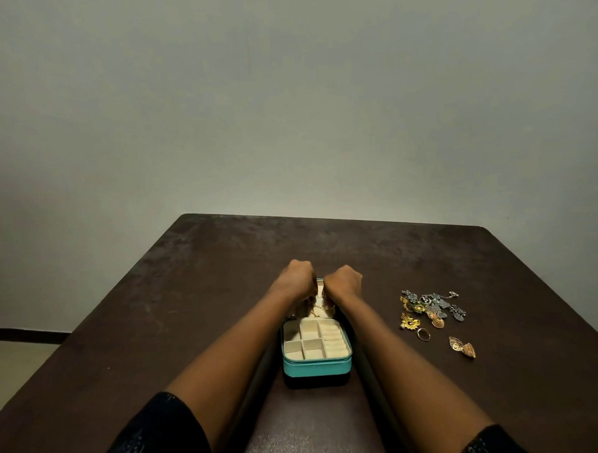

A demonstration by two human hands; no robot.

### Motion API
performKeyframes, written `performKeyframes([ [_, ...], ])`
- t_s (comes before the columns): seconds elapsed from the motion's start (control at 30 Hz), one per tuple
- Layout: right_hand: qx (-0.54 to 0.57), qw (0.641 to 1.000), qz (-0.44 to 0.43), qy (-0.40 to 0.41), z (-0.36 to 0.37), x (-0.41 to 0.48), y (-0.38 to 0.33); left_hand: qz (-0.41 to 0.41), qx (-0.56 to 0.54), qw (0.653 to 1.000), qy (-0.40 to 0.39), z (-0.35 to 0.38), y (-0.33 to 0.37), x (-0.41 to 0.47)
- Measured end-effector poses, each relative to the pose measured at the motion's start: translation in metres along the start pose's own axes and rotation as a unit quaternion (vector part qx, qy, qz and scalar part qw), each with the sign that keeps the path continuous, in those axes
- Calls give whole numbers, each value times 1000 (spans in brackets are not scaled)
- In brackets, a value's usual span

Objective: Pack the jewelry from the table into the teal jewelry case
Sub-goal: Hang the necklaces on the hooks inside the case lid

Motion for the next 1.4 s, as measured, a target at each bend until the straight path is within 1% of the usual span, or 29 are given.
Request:
performKeyframes([
  [0.1,-2,1000,-5,0,-1,-5,2,-2,12,999,-33,-1,0,-3],
  [0.33,-21,1000,-13,-3,-9,-16,3,-32,-11,999,-34,0,-7,-8],
  [0.4,-27,1000,-15,-6,-12,-17,2,-54,-21,998,-10,-5,-12,-12],
  [0.5,-25,999,-18,-16,-14,-18,0,-88,-58,991,87,-16,-29,-17],
  [0.57,-17,1000,-16,-19,-15,-20,-2,-121,-77,981,128,-17,-41,-24],
  [0.6,-11,1000,-13,-18,-16,-20,-3,-141,-90,977,129,-14,-46,-26],
  [0.67,6,1000,-7,-20,-15,-20,-4,-174,-136,970,100,-4,-52,-30],
  [0.77,48,998,9,-40,-11,-20,-5,-191,-186,962,51,12,-52,-34],
  [0.9,44,995,23,-82,-8,-23,-8,-198,-237,949,58,21,-52,-38],
  [1.03,19,997,8,-81,-12,-30,-9,-169,-295,937,86,25,-46,-42],
  [1.1,14,997,2,-75,-12,-35,-8,-145,-343,921,113,26,-42,-46],
  [1.23,4,999,-29,-43,-17,-40,-6,-113,-443,875,158,31,-44,-48],
  [1.4,-17,998,-65,13,-30,-49,4,-65,-562,810,156,41,-38,-45],
])
Point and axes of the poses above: each hand's wrist, its own x-axis towards the middle knuckle, its own z-axis out of the palm, y = z × x, the point moved 6 cm from there along x, towards the middle knuckle, and after that the axes turned 10 degrees about -y, right-handed, at the moved point
